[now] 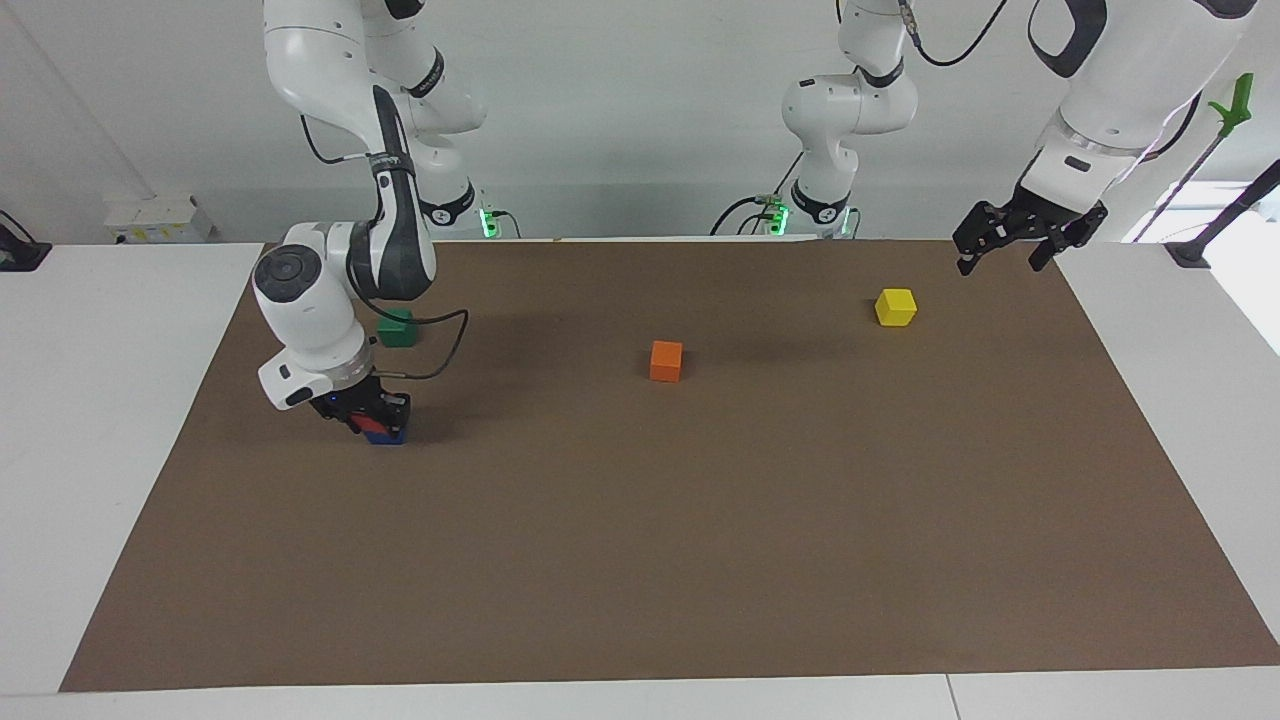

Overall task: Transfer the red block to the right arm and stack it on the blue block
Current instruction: 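Open the right gripper and release the red cube on the blue cube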

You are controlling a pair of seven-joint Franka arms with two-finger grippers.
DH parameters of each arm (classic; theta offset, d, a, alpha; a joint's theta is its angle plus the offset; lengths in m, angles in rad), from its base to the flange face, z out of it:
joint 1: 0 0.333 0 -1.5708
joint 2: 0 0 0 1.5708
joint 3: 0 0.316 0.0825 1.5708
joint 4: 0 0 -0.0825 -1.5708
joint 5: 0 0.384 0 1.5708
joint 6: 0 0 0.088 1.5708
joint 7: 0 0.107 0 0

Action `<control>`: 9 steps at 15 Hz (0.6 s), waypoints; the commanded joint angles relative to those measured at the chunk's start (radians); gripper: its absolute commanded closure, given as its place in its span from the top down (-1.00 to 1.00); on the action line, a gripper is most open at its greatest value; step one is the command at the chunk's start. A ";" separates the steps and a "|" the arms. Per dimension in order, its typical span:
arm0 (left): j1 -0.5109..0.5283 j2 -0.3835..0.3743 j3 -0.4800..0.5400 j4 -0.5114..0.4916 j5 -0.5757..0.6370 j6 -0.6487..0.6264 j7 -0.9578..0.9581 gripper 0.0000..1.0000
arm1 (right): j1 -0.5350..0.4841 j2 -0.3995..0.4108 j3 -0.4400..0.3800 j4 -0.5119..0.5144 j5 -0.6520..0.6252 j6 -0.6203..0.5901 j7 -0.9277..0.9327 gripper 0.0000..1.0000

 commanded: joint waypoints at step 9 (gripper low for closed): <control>-0.008 -0.027 0.007 -0.030 0.021 -0.006 0.007 1.00 | -0.007 -0.009 0.006 -0.023 -0.019 0.020 0.035 0.77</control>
